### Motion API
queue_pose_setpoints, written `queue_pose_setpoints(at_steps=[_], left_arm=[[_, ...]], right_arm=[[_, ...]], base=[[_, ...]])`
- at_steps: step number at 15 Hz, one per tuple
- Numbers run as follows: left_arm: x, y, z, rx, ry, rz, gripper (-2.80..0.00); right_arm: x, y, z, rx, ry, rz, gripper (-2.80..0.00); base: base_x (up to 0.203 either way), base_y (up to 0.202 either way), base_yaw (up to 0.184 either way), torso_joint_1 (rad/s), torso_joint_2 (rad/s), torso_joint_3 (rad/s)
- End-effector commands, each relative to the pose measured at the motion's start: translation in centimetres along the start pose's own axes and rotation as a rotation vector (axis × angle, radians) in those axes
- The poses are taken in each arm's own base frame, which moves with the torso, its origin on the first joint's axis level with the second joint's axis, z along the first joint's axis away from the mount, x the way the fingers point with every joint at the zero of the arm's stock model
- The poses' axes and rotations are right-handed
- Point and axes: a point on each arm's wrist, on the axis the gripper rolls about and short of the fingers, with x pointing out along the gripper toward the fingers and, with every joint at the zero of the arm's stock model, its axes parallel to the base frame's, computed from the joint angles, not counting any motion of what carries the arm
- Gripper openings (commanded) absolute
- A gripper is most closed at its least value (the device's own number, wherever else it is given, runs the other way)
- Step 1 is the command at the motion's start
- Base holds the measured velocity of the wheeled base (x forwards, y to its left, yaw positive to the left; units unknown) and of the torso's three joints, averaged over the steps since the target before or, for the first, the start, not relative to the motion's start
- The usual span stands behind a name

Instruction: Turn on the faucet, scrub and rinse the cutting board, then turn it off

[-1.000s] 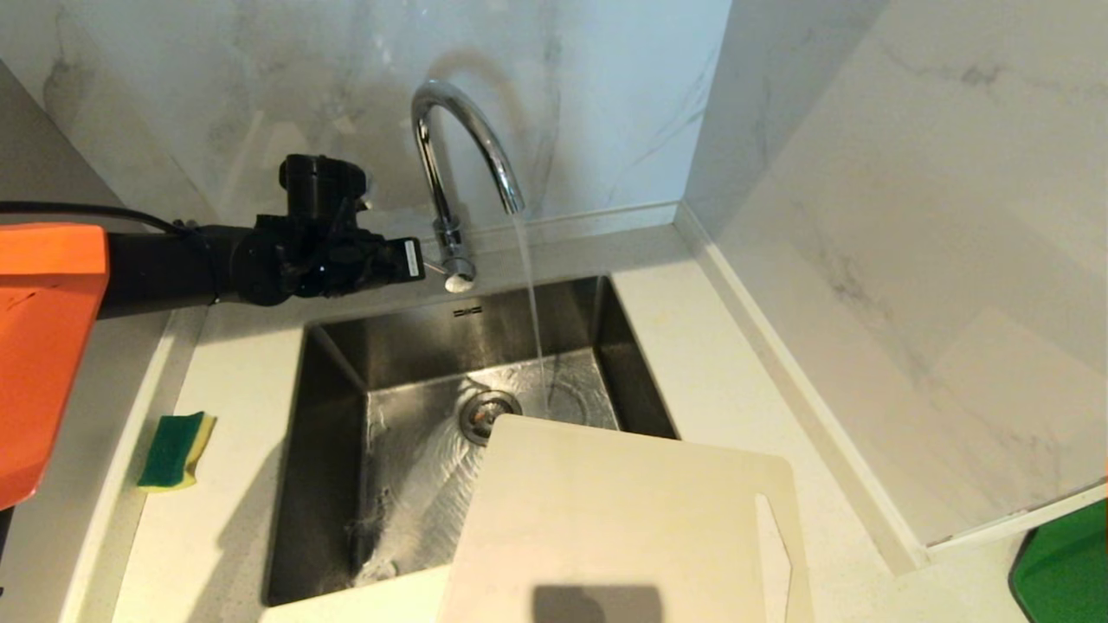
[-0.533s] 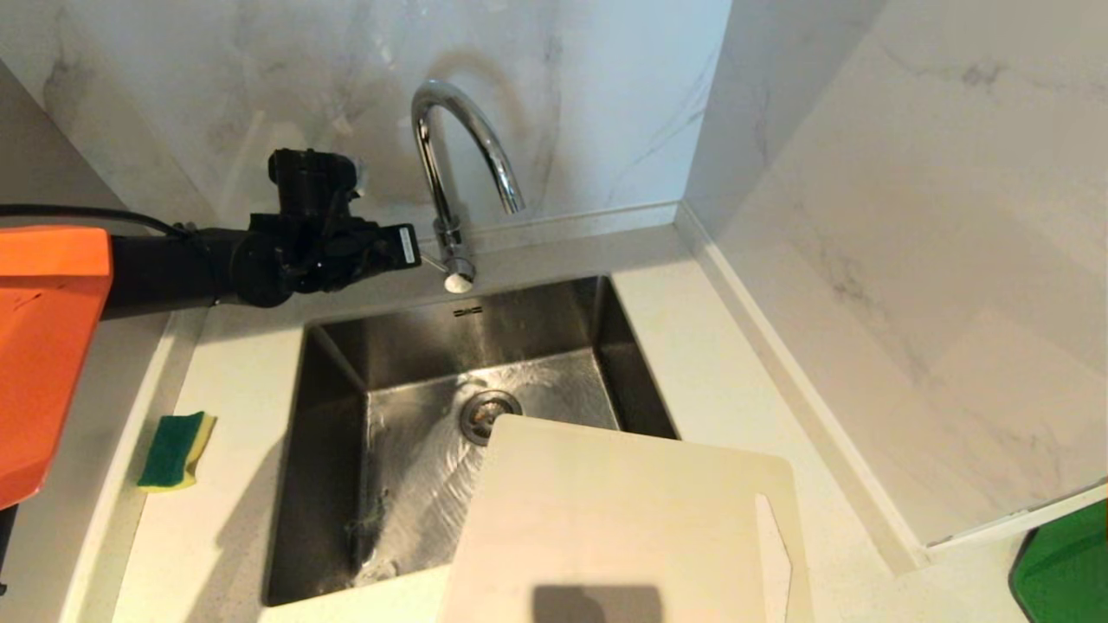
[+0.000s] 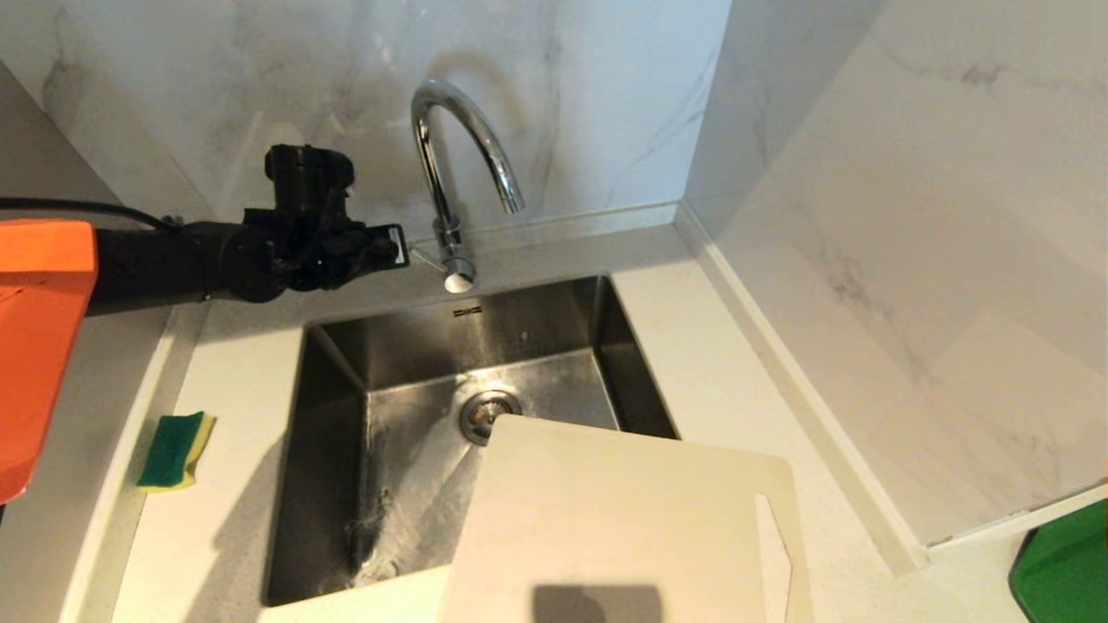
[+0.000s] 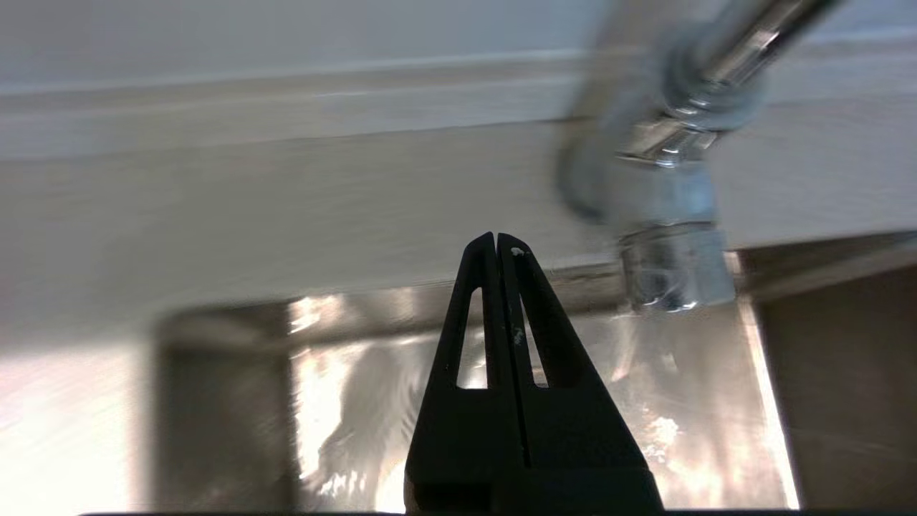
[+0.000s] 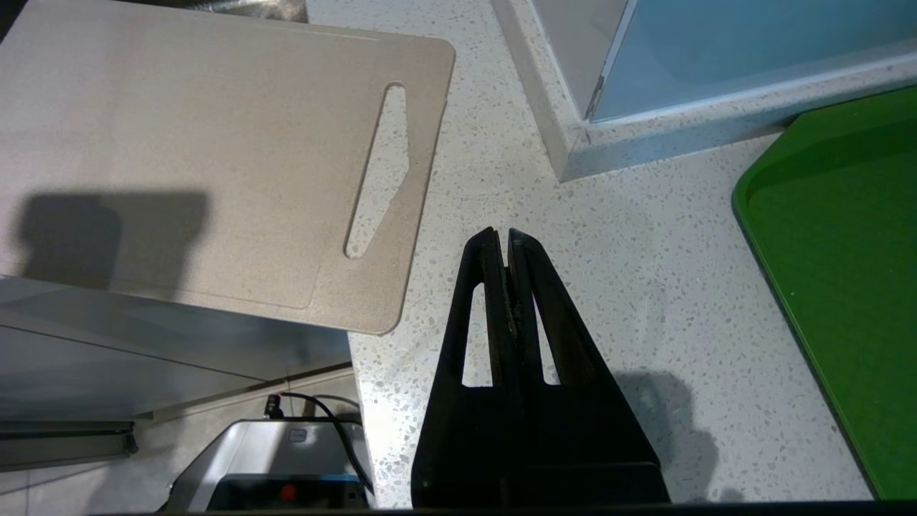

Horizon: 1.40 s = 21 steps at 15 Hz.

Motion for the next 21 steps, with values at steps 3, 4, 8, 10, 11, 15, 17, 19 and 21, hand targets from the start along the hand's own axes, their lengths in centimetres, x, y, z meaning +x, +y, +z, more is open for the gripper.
queue_pose_setpoints(at_steps=[3, 4, 8, 10, 11, 15, 17, 19, 21], left_arm=[[-9.4, 1.8, 6.3, -0.012, -0.032, -0.025, -2.80], [-11.8, 2.3, 7.4, -0.003, -0.037, -0.046, -2.80], [-20.1, 5.4, 9.9, 0.111, -0.097, -0.074, -2.80], [-22.3, 7.4, 10.9, 0.156, -0.124, -0.091, -2.80], [-23.3, 8.3, 11.2, 0.163, -0.118, -0.090, -2.80], [-27.3, 11.4, 11.8, 0.149, -0.134, -0.076, -2.80], [-29.1, 12.2, 11.7, 0.143, -0.147, -0.058, -2.80], [-31.1, 12.4, 11.5, 0.141, -0.175, -0.055, -2.80], [-33.5, 12.6, 11.1, 0.140, -0.204, -0.057, -2.80]], right_arm=[[0.0, 0.0, 0.0, 0.000, 0.002, 0.001, -2.80], [0.0, 0.0, 0.0, 0.000, 0.002, 0.000, -2.80], [0.0, 0.0, 0.0, 0.000, 0.002, 0.001, -2.80], [0.0, 0.0, 0.0, 0.000, 0.002, 0.000, -2.80], [0.0, 0.0, 0.0, 0.000, 0.002, 0.000, -2.80], [0.0, 0.0, 0.0, 0.000, 0.002, 0.001, -2.80], [0.0, 0.0, 0.0, 0.000, 0.002, 0.000, -2.80], [0.0, 0.0, 0.0, 0.000, 0.002, 0.001, -2.80], [0.0, 0.0, 0.0, 0.000, 0.002, 0.001, -2.80]], base=[[0.000, 0.000, 0.000, 0.000, 0.00, 0.000], [0.000, 0.000, 0.000, 0.000, 0.00, 0.000], [0.000, 0.000, 0.000, 0.000, 0.00, 0.000], [0.000, 0.000, 0.000, 0.000, 0.00, 0.000], [0.000, 0.000, 0.000, 0.000, 0.00, 0.000], [0.000, 0.000, 0.000, 0.000, 0.00, 0.000], [0.000, 0.000, 0.000, 0.000, 0.00, 0.000], [0.000, 0.000, 0.000, 0.000, 0.00, 0.000], [0.000, 0.000, 0.000, 0.000, 0.00, 0.000]])
